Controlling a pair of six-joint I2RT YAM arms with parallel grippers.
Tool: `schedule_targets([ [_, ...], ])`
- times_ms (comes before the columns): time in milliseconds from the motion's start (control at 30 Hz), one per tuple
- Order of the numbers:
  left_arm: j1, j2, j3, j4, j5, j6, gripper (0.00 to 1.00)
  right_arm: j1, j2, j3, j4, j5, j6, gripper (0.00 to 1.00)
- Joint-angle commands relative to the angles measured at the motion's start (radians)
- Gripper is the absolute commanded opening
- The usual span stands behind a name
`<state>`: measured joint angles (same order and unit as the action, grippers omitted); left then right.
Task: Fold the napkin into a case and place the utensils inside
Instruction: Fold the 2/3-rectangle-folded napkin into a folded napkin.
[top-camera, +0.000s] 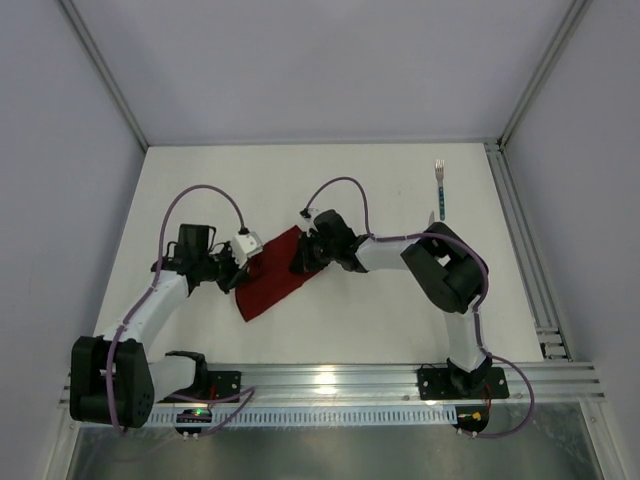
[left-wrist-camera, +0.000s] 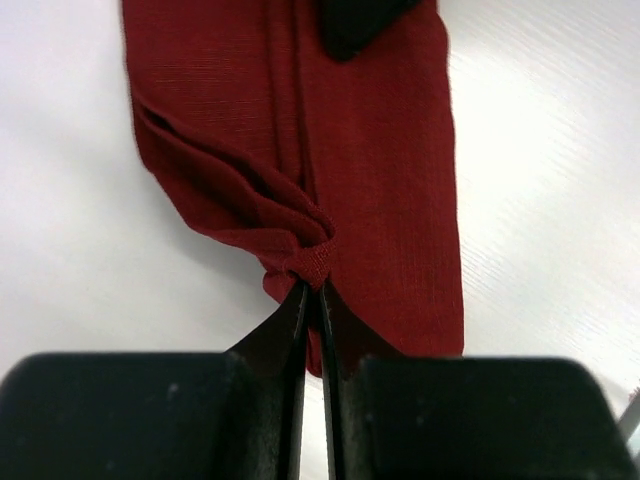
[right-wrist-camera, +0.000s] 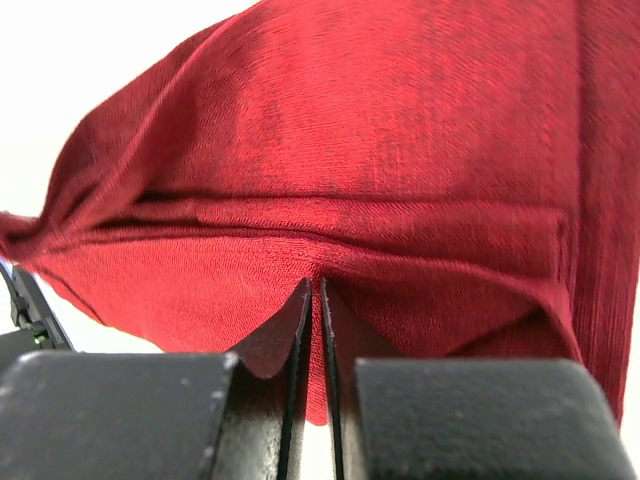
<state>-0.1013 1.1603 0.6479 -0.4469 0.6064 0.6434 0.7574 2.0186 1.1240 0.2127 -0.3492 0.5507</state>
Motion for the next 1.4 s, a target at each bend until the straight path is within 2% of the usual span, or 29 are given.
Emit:
schedule_targets([
  [0, -0.029, -0.007, -0.014, -0.084, 0.058, 0.125, 0.08, 0.005, 0.025, -0.013, 0.039, 0.042, 0.037, 0.11],
  [233, -0.184, -0.01, -0.028, -0.111, -0.055, 0.16, 0.07, 0.013, 0.031, -0.032, 0.083, 0.055, 0.072, 0.1],
  [633, -0.356, -0.019, -0.096, -0.044, -0.253, 0.142, 0.07, 0.014, 0.037, -0.07, 0.155, 0.064, 0.121, 0.1],
  [900, -0.526, -0.02, -0.159, -0.029, -0.411, 0.144, 0.06, 0.014, 0.025, -0.079, 0.165, 0.064, 0.121, 0.1],
  [1033, -0.604, -0.088, -0.182, -0.064, -0.457, 0.13, 0.05, 0.013, 0.02, -0.078, 0.177, 0.052, 0.129, 0.1],
  [1167, -0.678, -0.145, -0.226, -0.041, -0.568, 0.131, 0.05, 0.011, 0.025, -0.076, 0.192, 0.049, 0.138, 0.11],
  [1367, -0.777, -0.05, -0.255, 0.052, -0.738, 0.122, 0.04, 0.005, 0.003, -0.084, 0.203, 0.042, 0.147, 0.13],
])
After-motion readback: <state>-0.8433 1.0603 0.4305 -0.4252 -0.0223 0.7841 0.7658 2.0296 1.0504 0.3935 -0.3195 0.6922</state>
